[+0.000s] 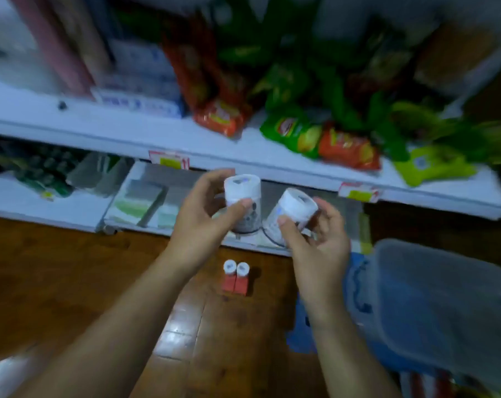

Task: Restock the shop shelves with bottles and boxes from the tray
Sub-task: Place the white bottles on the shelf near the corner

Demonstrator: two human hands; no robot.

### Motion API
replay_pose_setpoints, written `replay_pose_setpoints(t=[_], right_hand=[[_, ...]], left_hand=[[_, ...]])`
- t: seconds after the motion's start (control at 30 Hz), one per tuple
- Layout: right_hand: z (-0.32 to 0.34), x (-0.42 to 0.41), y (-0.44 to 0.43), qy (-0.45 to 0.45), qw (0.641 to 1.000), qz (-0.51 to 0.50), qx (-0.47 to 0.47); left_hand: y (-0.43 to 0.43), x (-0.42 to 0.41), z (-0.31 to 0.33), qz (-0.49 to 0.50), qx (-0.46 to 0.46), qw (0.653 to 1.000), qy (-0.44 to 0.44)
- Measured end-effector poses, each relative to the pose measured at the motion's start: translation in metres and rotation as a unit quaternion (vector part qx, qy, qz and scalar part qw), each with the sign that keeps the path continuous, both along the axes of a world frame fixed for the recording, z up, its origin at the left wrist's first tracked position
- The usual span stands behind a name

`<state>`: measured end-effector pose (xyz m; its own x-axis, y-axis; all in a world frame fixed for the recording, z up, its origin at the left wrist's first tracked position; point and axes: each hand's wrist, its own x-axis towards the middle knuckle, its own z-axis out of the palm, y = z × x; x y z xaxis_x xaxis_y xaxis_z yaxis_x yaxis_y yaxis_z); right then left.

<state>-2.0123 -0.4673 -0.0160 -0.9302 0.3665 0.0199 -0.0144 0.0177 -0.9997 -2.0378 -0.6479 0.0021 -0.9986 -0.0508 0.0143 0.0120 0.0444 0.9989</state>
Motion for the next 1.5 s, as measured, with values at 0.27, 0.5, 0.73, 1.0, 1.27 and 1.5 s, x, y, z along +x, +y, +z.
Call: replay_pose_setpoints(t=[0.27, 0.5, 0.73, 1.0, 1.27, 1.5], right_hand=[[0.322, 0.038, 0.058, 0.12, 0.991, 0.036, -0.046], [0.441, 0.119, 0.096, 0.127, 0.982, 0.056, -0.126], [0.469, 0.178, 0.105, 0.149, 0.965, 0.067, -0.204], [0.481, 0.225, 0.088, 0.164, 0.97, -0.015, -0.18], [0.476, 0.316, 0.098, 0.16, 0.951, -0.222, -0.147], [0.468, 0.388, 0.125, 0.126, 0.933, -0.335, -0.029]], left_hand=[[0.063, 0.048, 0.327, -0.107, 0.011, 0.99, 0.087], [0.1, 0.112, 0.431, -0.179, 0.128, 0.971, 0.093], [0.106, 0.128, 0.462, -0.342, 0.29, 0.894, -0.014], [0.108, 0.138, 0.457, -0.441, 0.301, 0.846, -0.009], [0.156, 0.19, 0.452, -0.544, 0.266, 0.795, -0.042], [0.208, 0.238, 0.451, -0.608, 0.255, 0.749, -0.07]])
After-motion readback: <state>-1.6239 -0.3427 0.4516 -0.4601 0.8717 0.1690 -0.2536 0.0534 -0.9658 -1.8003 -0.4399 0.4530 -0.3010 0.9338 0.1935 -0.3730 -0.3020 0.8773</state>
